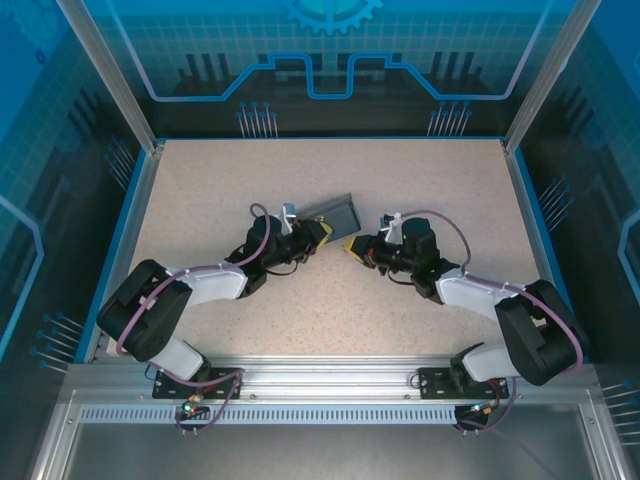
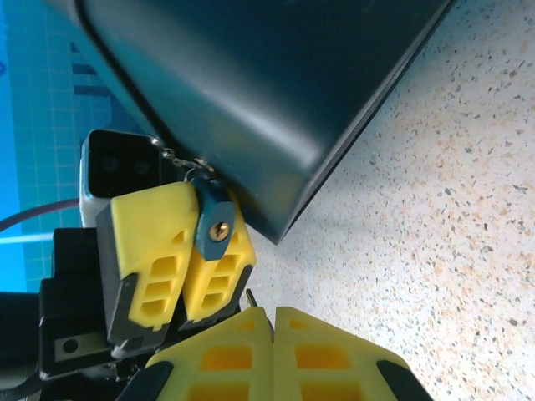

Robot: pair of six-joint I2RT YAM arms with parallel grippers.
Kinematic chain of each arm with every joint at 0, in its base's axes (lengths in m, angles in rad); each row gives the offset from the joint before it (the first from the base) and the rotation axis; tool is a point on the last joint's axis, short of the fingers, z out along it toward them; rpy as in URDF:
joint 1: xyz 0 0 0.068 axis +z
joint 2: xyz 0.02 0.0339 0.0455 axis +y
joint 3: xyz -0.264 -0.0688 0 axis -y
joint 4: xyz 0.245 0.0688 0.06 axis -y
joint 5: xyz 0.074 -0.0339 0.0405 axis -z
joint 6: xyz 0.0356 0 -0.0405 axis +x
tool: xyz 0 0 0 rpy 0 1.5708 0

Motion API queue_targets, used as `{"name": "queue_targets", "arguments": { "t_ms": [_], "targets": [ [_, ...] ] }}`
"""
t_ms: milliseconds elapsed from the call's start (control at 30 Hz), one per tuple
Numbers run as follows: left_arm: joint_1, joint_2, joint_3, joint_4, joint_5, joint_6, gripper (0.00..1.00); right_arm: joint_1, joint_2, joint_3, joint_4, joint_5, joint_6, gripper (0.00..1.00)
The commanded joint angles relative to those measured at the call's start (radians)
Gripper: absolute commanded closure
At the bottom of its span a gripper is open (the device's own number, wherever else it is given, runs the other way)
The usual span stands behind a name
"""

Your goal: Unlock the padlock with the key

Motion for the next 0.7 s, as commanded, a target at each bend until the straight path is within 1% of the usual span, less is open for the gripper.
{"name": "queue_targets", "arguments": {
  "t_ms": [0,67,333,667],
  "targets": [
    [0.009,0.030,0.027,0.157,0.028,-0.060,1.00,0.015,0.015,-0.006,0.070,0.038,0.037,1.00],
    [0.007,0.045,0.028,0.172,0.030,-0.078,1.00,0.015,0.015,-0.007,0.073,0.042,0.037,1.00],
    [0.007,0.055,0.031,0.167,0.026,-0.071,1.00,0.008,-0.003,-0.018,0.058,0.060,0.035,1.00],
    [0.007,0.064,0.031,0.179,0.031,-0.075,1.00,0.005,0.034,0.015,0.083,0.075,0.052,1.00]
  ]
}}
